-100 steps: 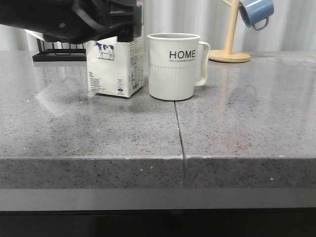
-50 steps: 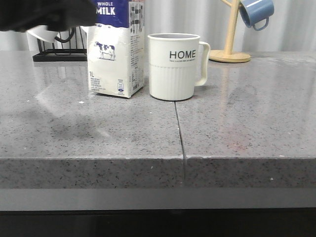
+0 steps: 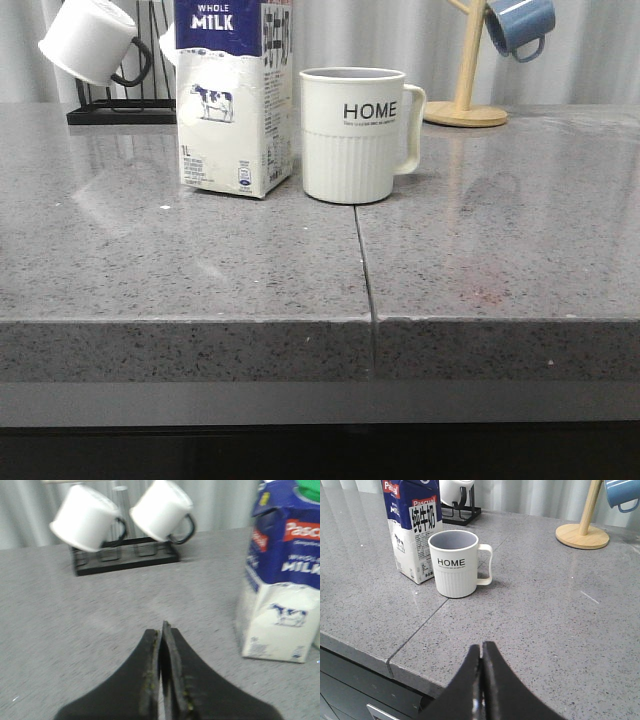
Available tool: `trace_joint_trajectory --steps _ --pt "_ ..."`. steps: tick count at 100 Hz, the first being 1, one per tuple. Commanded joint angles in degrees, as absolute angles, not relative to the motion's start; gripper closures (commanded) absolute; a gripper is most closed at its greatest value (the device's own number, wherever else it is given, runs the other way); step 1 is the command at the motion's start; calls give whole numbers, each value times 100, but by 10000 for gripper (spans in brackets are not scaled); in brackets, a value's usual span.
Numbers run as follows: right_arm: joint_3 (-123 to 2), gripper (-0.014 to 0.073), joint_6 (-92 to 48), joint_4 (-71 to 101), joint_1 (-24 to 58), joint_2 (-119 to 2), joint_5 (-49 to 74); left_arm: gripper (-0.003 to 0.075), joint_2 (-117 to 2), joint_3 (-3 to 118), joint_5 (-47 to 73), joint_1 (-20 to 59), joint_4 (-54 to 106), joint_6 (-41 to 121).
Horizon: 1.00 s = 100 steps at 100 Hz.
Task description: Place milk next to cup
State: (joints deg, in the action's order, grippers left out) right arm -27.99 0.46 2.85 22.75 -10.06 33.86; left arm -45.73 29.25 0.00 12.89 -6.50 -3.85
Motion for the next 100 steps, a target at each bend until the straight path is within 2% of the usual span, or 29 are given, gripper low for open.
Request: trace_joint_trajectory --steps 1,44,72,100 --pt "-2936 649 0 270 2256 -1077 2968 741 -4110 2847 -171 1055 -729 -534" --pt "-2936 649 0 270 2256 -1077 2968 741 -2442 2155 654 234 -761 -534" --pt "-2936 649 0 270 2256 -1077 2968 741 -1826 1938 947 163 -739 -534" --pt "-2936 649 0 270 2256 -1077 2968 741 -1769 1519 198 163 -739 -522"
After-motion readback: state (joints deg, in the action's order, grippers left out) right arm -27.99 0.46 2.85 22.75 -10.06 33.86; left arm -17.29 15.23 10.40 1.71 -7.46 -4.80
